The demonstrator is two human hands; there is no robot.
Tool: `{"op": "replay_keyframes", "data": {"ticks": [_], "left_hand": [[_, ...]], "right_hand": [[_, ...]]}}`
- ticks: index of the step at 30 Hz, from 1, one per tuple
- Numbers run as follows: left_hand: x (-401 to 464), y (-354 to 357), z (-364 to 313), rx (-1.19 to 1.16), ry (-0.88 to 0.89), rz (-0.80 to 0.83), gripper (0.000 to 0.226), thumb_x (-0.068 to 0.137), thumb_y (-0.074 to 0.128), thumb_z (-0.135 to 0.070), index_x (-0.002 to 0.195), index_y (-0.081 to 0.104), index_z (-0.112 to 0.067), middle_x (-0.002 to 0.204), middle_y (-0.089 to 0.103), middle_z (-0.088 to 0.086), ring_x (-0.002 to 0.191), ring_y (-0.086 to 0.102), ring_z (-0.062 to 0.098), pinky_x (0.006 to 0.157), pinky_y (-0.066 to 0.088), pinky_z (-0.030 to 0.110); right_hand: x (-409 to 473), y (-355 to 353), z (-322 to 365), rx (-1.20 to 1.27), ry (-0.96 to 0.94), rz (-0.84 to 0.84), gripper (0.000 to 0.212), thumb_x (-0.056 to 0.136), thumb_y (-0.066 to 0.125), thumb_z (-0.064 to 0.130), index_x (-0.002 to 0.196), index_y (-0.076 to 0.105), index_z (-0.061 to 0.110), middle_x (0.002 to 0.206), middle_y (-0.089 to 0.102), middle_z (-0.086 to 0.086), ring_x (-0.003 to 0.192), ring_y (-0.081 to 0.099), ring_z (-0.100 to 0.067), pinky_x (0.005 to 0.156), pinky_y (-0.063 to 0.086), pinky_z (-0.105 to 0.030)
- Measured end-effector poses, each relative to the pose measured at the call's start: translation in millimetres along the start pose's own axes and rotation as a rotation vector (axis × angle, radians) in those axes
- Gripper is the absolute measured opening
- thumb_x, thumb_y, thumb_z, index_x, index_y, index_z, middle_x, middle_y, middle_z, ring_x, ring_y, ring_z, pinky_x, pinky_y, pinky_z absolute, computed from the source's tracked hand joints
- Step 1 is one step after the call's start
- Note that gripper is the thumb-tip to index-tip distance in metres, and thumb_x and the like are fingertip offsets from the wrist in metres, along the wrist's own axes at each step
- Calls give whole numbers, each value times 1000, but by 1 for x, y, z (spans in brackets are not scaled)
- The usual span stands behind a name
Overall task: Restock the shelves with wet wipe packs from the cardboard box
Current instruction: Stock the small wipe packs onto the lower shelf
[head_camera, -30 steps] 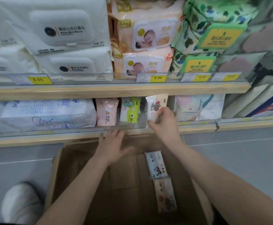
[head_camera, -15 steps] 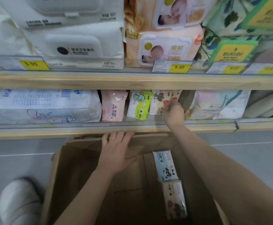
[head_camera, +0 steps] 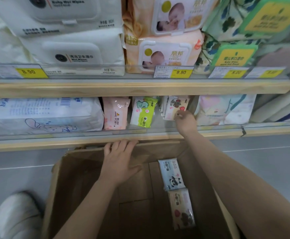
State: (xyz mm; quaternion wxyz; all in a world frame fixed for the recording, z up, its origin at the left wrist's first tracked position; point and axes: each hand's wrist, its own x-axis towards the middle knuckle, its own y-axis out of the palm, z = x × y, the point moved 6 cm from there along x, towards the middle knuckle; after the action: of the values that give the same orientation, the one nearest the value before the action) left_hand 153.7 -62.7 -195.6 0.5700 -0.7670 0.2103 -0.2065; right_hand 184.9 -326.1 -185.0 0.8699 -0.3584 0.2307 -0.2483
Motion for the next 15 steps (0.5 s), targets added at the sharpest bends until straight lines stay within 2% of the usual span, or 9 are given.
{"op": "replay_keyframes", "data": {"ticks": [3,7,10,13,15], "left_hand": [[0,0,-1,12,-4,37,78,64,67,-63,131,42,-32,120,51,-6,112,48,20,101,24,42],[-4,-7,-7,8,-3,23,73,70,65,-56,133,44,-27,123,53,-2,116,46,21,105,21,41],[-13,-18,-21,-27,-12,-66,65,74,51,-50,130,48,-18,122,54,5,114,41,22,107,19,40],[-27,-20,-44,-139,-49,-92,59,77,65,-33,130,49,-14,129,48,7,121,40,25,107,30,47],[-38,-15,-66,-216,-52,-14,56,79,67,-27,131,48,-16,134,46,5,125,41,25,104,37,46]], "right_hand": [[-8,-4,4,-61,-54,47,40,95,43,6,135,50,8,148,36,-13,132,41,-29,104,32,-28],[-44,-29,-2,-37,-173,58,36,92,48,3,127,57,4,137,49,-15,126,48,-28,105,35,-28],[-90,-54,-19,-78,-275,56,32,90,53,2,121,60,3,130,53,-14,122,49,-25,98,27,-12],[-134,-75,-51,-80,-271,37,29,89,57,5,118,62,6,123,55,-10,117,51,-22,91,23,-4],[-159,-82,-74,-59,-213,33,30,91,56,9,121,59,9,124,54,-8,115,53,-20,89,25,-5]]}}
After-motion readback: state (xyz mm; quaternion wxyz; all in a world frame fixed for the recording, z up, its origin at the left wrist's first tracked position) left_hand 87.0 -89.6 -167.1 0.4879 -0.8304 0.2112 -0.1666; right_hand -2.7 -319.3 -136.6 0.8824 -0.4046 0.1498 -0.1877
